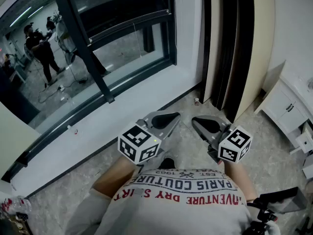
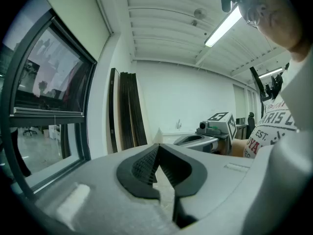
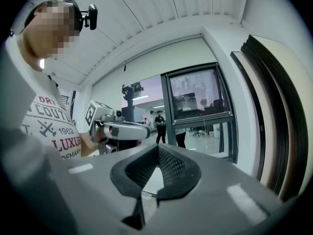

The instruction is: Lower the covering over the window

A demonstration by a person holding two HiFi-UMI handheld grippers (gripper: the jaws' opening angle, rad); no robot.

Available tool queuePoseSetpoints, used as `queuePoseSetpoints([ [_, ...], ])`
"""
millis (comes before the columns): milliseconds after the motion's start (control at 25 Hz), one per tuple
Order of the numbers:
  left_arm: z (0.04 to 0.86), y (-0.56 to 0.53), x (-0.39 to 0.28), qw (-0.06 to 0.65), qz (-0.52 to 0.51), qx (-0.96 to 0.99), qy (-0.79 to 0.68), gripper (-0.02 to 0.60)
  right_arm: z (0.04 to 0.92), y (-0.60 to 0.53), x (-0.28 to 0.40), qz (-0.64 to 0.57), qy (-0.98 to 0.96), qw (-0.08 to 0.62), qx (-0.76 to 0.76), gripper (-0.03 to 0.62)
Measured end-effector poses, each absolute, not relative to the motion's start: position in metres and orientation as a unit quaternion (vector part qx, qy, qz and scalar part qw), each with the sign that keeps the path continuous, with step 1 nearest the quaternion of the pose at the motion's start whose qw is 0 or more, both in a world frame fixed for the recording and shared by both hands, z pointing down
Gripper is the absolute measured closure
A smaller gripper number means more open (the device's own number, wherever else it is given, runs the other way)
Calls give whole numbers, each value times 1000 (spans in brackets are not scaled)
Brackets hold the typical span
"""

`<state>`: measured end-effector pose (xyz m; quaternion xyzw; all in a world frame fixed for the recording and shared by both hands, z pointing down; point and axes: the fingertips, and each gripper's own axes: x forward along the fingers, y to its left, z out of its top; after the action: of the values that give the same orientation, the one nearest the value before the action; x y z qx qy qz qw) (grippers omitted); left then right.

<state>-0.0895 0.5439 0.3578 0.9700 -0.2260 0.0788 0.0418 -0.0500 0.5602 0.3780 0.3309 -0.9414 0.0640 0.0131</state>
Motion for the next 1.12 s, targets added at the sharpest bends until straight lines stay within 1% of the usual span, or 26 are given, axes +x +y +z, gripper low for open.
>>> queuePoseSetpoints([
  [240, 355, 539, -82, 44, 72, 971, -223, 578, 373, 555, -41, 63, -941, 9, 333, 595],
  [600, 359, 534, -52, 44, 84, 978, -186, 578, 375, 550, -18, 68, -930, 2, 361, 595],
  [760, 369, 525, -40, 57, 89, 979, -174, 578, 382, 542, -6, 78, -926, 3, 369, 595],
  [1120, 391, 460, -17, 83, 88, 981, -148, 578, 410, 484, 14, 120, -912, -6, 391, 595],
])
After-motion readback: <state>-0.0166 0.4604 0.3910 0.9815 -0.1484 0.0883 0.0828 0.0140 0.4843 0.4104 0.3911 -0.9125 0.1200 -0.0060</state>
